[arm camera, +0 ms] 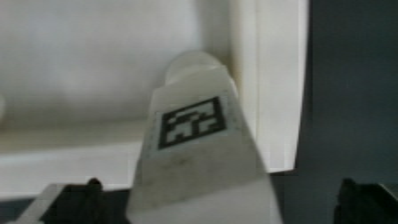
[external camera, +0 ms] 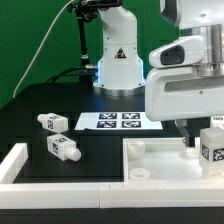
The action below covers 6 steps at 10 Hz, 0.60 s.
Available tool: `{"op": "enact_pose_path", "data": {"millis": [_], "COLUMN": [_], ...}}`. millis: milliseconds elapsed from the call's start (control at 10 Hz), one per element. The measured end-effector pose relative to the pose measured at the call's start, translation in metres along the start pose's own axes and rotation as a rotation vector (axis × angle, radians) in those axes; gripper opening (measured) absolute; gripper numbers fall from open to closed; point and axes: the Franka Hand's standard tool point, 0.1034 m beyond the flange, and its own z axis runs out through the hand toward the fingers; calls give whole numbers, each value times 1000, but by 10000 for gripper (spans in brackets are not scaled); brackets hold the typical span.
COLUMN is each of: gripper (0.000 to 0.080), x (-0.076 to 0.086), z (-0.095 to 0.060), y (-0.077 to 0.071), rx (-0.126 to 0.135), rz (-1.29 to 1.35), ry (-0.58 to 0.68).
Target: Assemble one leg
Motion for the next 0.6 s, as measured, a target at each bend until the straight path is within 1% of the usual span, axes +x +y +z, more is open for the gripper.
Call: {"op": "enact_pose_path", "data": {"millis": [100,200,300,400,500,600], "gripper": [649,550,414,414,285,285], "x": [0,0,0,0,0,-1], "z": [0,0,0,0,0,1], "y": [0,0,0,0,1,2], "rx": [0,0,1,1,1,-2], "rz": [61,60,82,164,232,344], "ry": [-2,-1,-1,-2,-2,0]}}
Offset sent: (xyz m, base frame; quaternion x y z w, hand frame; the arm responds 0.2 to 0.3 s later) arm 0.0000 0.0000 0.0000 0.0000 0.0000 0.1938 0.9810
